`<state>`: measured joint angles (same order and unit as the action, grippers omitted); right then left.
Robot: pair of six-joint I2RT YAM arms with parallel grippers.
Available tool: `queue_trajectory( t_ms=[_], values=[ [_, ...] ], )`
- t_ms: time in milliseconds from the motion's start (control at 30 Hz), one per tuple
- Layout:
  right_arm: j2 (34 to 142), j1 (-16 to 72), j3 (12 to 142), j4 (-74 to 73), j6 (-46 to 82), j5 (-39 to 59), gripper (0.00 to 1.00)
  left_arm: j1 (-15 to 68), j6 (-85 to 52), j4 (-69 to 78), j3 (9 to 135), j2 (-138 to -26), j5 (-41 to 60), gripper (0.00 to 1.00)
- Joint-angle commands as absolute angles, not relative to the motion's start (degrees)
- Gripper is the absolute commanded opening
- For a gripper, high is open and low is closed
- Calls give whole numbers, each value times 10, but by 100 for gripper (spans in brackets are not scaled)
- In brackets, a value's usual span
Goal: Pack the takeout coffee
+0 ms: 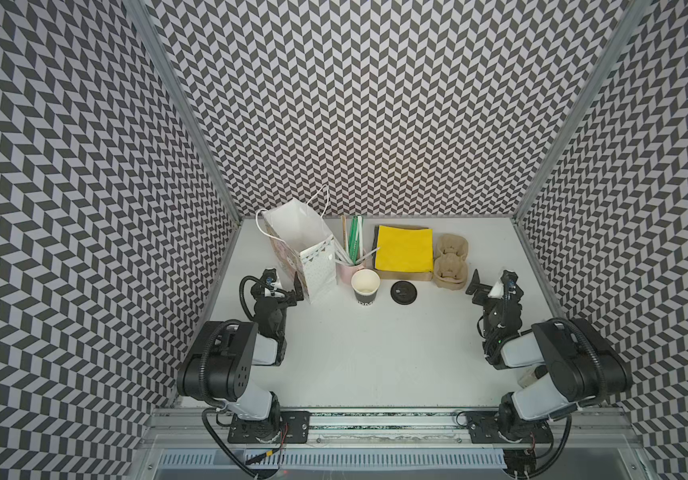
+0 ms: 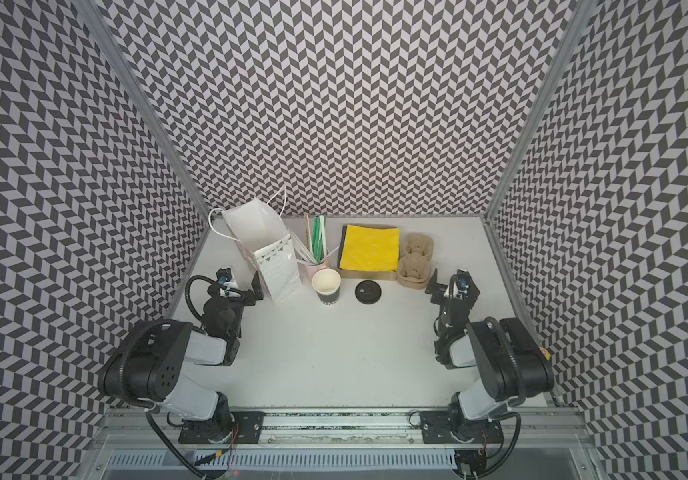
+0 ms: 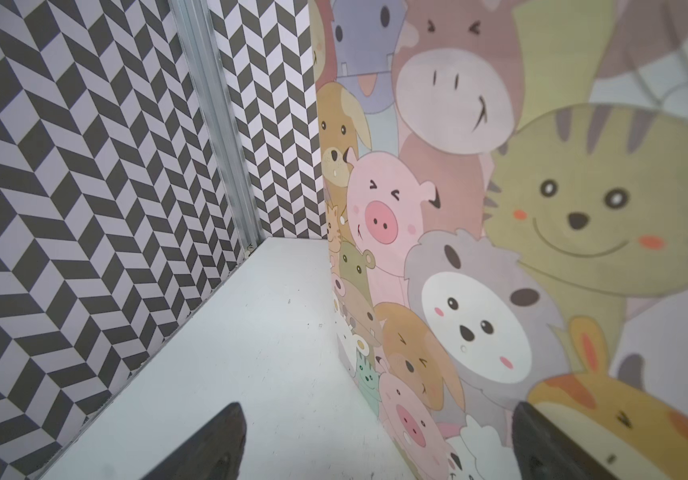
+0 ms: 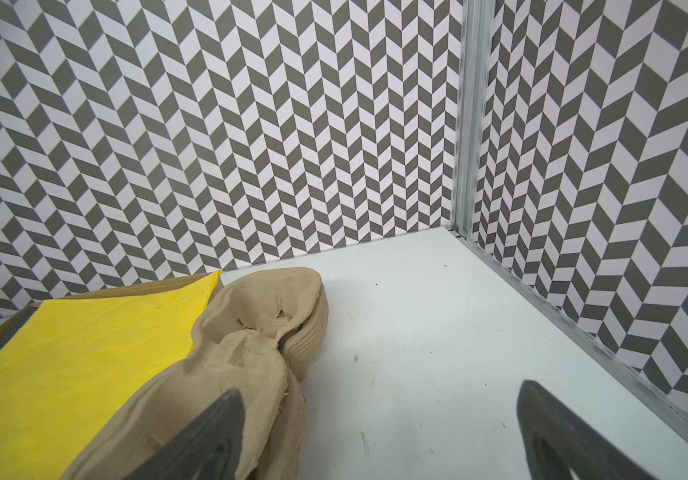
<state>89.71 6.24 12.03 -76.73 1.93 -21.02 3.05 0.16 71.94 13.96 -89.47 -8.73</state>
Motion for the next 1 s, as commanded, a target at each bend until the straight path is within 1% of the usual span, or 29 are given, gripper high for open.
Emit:
queue_trajectory(
  t_ms=[0, 667, 800, 867, 967],
  values=[
    [904, 63, 114, -810, 14, -216, 99, 33, 5, 735, 136, -891, -91, 100],
    [904, 63, 113, -810, 14, -216, 99, 31, 4, 735, 136, -890, -89, 100],
    [903, 63, 113, -811, 15, -216, 99, 20, 0, 723, 143, -891, -63, 100],
    [899, 63, 103, -830, 2, -199, 99, 12, -3, 717, 145, -891, -47, 100],
    [873, 65, 101, -797, 0, -192, 99, 10, -5, 743, 127, -883, -45, 100]
  ],
)
